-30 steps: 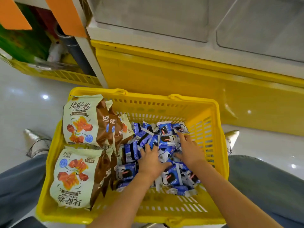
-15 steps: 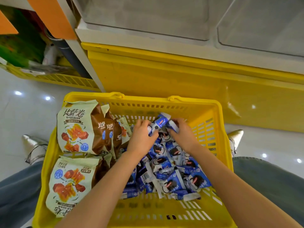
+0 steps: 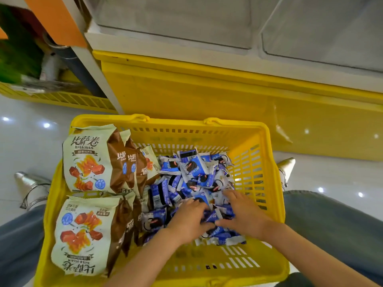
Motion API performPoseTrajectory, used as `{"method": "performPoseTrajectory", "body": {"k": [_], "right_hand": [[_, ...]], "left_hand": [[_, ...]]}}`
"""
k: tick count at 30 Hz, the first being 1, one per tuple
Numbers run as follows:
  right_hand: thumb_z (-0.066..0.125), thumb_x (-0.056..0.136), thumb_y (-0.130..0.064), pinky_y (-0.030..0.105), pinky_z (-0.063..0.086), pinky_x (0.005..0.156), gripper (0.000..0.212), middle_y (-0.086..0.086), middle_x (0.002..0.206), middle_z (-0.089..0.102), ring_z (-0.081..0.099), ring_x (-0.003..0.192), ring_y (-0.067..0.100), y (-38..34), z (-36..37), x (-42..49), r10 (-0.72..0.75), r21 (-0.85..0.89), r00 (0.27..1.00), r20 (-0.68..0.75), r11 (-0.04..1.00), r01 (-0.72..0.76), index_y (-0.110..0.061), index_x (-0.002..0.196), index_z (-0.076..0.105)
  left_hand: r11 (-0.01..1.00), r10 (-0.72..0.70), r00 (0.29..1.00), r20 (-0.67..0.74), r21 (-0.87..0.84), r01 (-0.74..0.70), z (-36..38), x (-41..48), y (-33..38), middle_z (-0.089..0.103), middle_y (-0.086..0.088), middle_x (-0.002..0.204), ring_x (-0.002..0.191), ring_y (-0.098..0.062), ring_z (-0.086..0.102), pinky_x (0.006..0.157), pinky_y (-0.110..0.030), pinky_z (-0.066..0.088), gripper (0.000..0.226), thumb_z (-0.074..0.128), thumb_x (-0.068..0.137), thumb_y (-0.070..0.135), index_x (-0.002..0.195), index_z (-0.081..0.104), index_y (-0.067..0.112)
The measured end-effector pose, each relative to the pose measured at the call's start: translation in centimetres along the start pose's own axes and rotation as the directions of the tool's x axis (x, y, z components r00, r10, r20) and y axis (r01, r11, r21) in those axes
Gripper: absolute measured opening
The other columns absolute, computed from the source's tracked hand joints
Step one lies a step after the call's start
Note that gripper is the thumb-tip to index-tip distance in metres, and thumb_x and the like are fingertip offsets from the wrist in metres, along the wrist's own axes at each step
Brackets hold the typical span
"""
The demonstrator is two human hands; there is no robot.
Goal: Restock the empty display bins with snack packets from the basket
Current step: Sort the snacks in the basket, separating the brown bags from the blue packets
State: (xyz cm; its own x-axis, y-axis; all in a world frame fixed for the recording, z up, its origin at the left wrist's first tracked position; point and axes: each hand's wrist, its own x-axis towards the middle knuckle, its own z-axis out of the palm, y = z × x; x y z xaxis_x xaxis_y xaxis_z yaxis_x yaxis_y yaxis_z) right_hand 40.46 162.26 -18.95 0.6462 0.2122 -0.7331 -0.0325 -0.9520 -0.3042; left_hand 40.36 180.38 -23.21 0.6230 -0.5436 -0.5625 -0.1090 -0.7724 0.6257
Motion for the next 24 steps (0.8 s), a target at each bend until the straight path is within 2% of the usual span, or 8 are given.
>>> {"method": "performPoseTrajectory", "body": {"k": [4,9,11,15,17,19,22,24], "right_hand": [[0.066,0.084,-0.033,0.029,0.022,0.113,0.088,0.000,0.155,0.017,0.016,0.143,0.019,0.2,-0.5,-1.1,0.009,-0.072,0.998,0.056,0.997,-0.005,-0.017,0.150,0.010],[0.057,0.090,-0.019,0.031,0.047,0.091,0.048,0.002,0.134,0.050,0.052,0.118,0.020,-0.1,-0.5,-2.5,0.045,-0.239,0.999,-0.010,0.970,-0.046,-0.020,0.135,0.042],[0.061,0.088,-0.021,0.028,0.046,0.090,0.036,-0.001,0.126,0.056,0.053,0.114,0.017,-0.1,-1.3,-2.7,0.044,-0.142,0.998,-0.051,0.988,-0.051,-0.021,0.123,0.054],[0.072,0.080,-0.026,0.012,0.044,0.073,0.031,-0.008,0.105,0.059,0.059,0.096,0.012,-0.1,-4.1,-1.7,0.051,0.178,0.975,-0.216,0.984,-0.012,-0.023,0.109,0.063],[0.076,0.077,-0.025,0.002,0.038,0.060,0.031,-0.012,0.097,0.057,0.055,0.080,0.004,-0.7,-5.8,-0.6,0.085,0.315,0.939,-0.334,0.949,0.026,-0.023,0.106,0.064],[0.077,0.076,-0.026,0.000,0.038,0.059,0.029,-0.012,0.093,0.057,0.051,0.076,0.001,-1.3,-7.2,0.8,0.123,0.383,0.889,-0.442,0.921,0.063,-0.022,0.102,0.065],[0.076,0.076,-0.029,0.006,0.042,0.061,0.029,-0.010,0.094,0.059,0.055,0.082,0.005,-2.3,-8.9,3.0,0.121,0.438,0.848,-0.515,0.888,0.140,-0.022,0.101,0.063],[0.074,0.079,-0.030,0.019,0.050,0.075,0.031,-0.006,0.104,0.061,0.059,0.092,0.011,-2.7,-9.1,4.3,0.126,0.505,0.850,-0.511,0.844,0.179,-0.021,0.106,0.060]], "left_hand": [[1.000,-0.003,0.998,0.060,0.002,0.003,1.0,-0.4,0.4,0.043,-0.004,0.124,0.119,-0.019,0.039,0.096,-0.029,0.034,0.062,0.060,0.086,0.044,0.138,0.040,0.017],[0.998,0.046,0.998,0.031,-0.049,-0.045,0.7,-1.7,0.3,0.040,0.001,0.128,0.118,-0.016,0.041,0.098,-0.031,0.039,0.051,0.061,0.087,0.035,0.133,0.043,0.020],[0.996,0.043,0.999,-0.008,-0.081,-0.043,0.4,-2.2,0.2,0.047,0.001,0.126,0.115,-0.017,0.046,0.091,-0.030,0.041,0.044,0.059,0.089,0.033,0.129,0.043,0.022],[0.953,-0.029,0.975,-0.220,-0.300,-0.040,-2.1,-2.1,0.2,0.056,0.011,0.082,0.067,0.001,0.053,0.058,-0.018,0.041,0.022,0.053,0.093,0.034,0.109,0.042,0.025],[0.927,-0.096,0.937,-0.336,-0.372,-0.038,-4.0,-1.5,0.1,0.057,0.011,0.083,0.069,0.001,0.057,0.057,-0.016,0.044,0.021,0.053,0.092,0.034,0.107,0.041,0.024],[0.923,-0.140,0.880,-0.454,-0.381,-0.050,-6.1,-0.5,-0.3,0.058,0.009,0.084,0.075,-0.007,0.058,0.059,-0.019,0.045,0.027,0.053,0.092,0.035,0.110,0.042,0.017],[0.928,-0.176,0.845,-0.505,-0.371,-0.028,-8.7,1.3,-1.0,0.055,0.006,0.089,0.086,-0.016,0.060,0.068,-0.023,0.046,0.038,0.053,0.092,0.036,0.119,0.042,0.012],[0.932,-0.204,0.854,-0.479,-0.362,0.020,-9.9,2.5,-1.5,0.057,0.000,0.092,0.087,-0.020,0.058,0.068,-0.024,0.044,0.037,0.053,0.092,0.034,0.120,0.042,0.011]]}}
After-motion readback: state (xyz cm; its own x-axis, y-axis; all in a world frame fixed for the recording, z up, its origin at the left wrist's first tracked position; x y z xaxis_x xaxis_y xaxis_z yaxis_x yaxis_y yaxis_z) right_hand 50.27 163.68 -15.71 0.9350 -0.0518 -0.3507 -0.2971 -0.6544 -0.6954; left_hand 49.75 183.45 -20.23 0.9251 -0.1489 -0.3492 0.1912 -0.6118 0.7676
